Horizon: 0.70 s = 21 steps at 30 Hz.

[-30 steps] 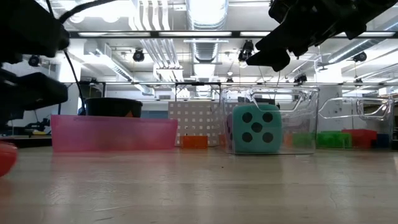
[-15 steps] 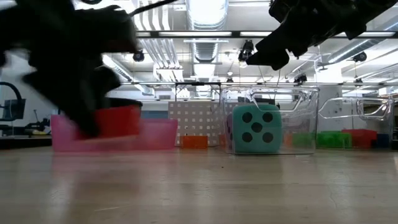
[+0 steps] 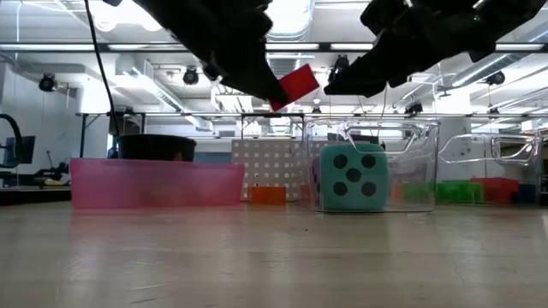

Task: Pick & Place Toys
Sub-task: Put the bottom large red game piece into the top transparent bin

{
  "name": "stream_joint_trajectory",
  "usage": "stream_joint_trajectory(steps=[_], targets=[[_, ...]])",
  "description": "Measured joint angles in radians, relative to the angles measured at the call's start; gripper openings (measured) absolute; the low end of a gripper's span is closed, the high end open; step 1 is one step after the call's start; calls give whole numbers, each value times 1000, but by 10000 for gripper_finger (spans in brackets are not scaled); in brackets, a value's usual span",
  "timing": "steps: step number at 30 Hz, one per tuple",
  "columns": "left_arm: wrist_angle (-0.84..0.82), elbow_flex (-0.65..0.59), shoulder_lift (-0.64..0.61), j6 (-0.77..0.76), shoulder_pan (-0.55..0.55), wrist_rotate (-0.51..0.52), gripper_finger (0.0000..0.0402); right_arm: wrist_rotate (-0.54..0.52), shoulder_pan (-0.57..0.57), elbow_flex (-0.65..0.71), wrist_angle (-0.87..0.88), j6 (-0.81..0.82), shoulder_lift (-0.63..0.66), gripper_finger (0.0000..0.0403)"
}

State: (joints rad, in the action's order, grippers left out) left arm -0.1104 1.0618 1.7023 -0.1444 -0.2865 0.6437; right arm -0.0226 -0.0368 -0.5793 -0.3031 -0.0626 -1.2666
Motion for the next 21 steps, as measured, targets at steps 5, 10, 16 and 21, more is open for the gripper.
stream_joint_trajectory(steps=[5, 10, 16, 21], targets=[[21, -1, 0, 19, 37, 0, 164, -13, -1, -1, 7, -3, -6, 293], [49, -1, 0, 56, 43, 0, 164, -15, 0, -5, 7, -2, -5, 293], [170, -1, 0, 128, 47, 0, 164, -15, 0, -6, 7, -2, -9, 293], [254, -1, 0, 151, 70, -24, 164, -14, 0, -6, -11, -2, -9, 293]])
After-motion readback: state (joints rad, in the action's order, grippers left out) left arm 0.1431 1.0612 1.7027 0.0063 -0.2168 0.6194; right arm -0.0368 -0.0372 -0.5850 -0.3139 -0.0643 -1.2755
